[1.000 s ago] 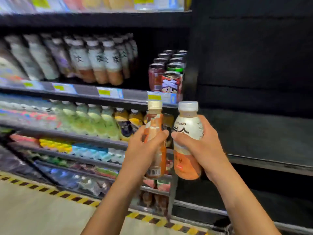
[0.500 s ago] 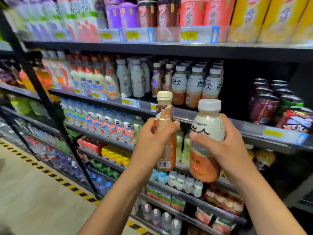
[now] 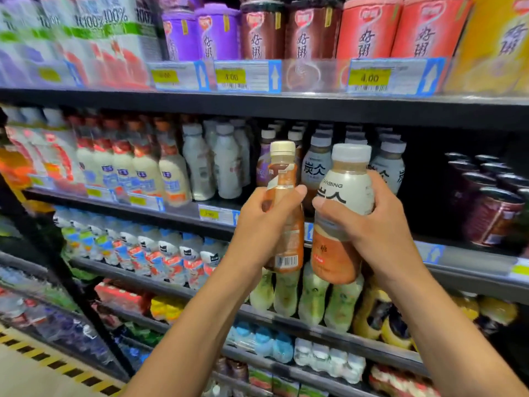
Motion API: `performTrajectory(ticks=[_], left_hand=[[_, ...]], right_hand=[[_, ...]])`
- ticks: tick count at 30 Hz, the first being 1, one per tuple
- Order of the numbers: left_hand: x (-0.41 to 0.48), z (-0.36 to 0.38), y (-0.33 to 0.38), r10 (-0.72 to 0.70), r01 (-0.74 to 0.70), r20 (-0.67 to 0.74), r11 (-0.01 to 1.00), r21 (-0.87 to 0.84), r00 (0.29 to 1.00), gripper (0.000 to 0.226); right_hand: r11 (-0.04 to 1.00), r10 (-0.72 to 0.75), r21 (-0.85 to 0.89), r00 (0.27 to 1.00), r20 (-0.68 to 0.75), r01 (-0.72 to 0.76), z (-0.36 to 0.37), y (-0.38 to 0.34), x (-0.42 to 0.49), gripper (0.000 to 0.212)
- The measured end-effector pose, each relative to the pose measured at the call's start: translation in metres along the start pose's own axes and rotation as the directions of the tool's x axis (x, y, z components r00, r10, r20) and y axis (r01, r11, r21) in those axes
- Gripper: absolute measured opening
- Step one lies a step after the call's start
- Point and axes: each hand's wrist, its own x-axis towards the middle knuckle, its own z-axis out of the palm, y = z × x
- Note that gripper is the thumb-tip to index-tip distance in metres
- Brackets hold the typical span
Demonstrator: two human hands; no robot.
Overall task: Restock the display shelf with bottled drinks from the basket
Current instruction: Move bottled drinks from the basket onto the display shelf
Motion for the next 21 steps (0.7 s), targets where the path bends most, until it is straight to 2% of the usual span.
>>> performTrajectory(ticks=[4,8,16,18,21], left_hand=[[0.036,-0.004,0.002,-0.028,0.03,0.086,0.999,-0.016,0.996,0.03],[0.064,-0.006,0.008,-0.014,0.013,0.132,1.0,0.006,0.991,0.035],[0.118,-0.015,0.001,-0.071,0.044,0.168,0.987,0.157,0.983,0.016],[0.13,-0.016,-0.006,-0.101,0.075,0.168,0.985,0.154,0.981,0.023],[0.145,-0.016,-0.018,-0.099,0.083,0.103,0.985,0.148,0.99,0.033]], right_hand=[[0.999,-0.004,-0.038,0.995,-0.102,0.0,0.015,0.007,0.027,0.034],[0.988,0.009,-0.148,0.987,-0.158,-0.032,0.024,0.011,0.047,0.038],[0.926,0.072,-0.335,0.952,-0.298,-0.175,0.054,0.028,0.079,0.047],[0.916,0.097,-0.344,0.944,-0.315,-0.209,0.061,0.033,0.088,0.052],[0.899,0.164,-0.339,0.93,-0.329,-0.278,0.065,0.041,0.098,0.047]])
